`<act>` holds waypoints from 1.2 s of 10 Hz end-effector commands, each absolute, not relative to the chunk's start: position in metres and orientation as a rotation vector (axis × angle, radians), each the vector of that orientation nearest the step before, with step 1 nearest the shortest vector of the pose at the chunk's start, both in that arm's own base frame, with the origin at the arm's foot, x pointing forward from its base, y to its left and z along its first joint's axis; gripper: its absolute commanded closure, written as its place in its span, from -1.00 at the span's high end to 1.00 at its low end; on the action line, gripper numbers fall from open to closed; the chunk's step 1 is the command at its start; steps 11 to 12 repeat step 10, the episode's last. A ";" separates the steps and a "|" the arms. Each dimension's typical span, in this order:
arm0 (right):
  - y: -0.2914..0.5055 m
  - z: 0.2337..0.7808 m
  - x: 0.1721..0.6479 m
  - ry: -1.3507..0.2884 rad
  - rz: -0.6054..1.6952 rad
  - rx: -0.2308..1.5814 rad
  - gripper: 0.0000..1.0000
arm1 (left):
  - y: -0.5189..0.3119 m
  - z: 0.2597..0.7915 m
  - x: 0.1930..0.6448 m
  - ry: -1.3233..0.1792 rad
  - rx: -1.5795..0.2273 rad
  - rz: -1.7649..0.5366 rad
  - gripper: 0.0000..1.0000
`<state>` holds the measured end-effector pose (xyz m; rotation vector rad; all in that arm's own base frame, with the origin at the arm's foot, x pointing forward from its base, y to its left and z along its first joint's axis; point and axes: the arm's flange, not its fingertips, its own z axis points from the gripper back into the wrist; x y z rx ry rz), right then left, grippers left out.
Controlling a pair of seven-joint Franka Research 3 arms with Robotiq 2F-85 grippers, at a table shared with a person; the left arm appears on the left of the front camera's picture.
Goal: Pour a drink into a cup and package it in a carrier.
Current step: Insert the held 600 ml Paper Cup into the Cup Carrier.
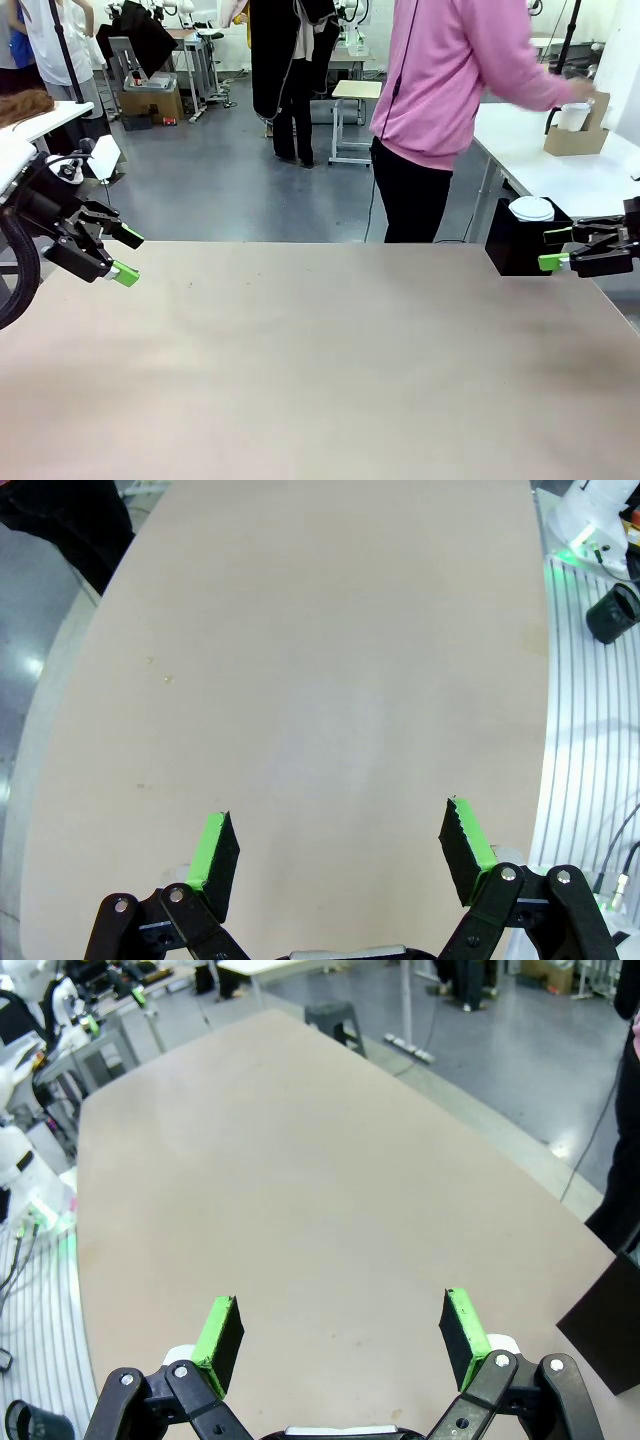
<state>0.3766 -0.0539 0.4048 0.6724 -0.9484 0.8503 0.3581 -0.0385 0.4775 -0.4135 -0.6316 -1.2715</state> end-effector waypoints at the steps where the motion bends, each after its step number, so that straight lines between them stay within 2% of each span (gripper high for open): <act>1: -0.054 0.405 0.377 -0.957 0.862 0.664 1.00 | -0.038 0.477 0.359 -0.653 -0.433 -1.279 1.00; 12: -0.054 0.405 0.377 -0.957 0.862 0.664 1.00 | -0.038 0.477 0.359 -0.653 -0.433 -1.279 1.00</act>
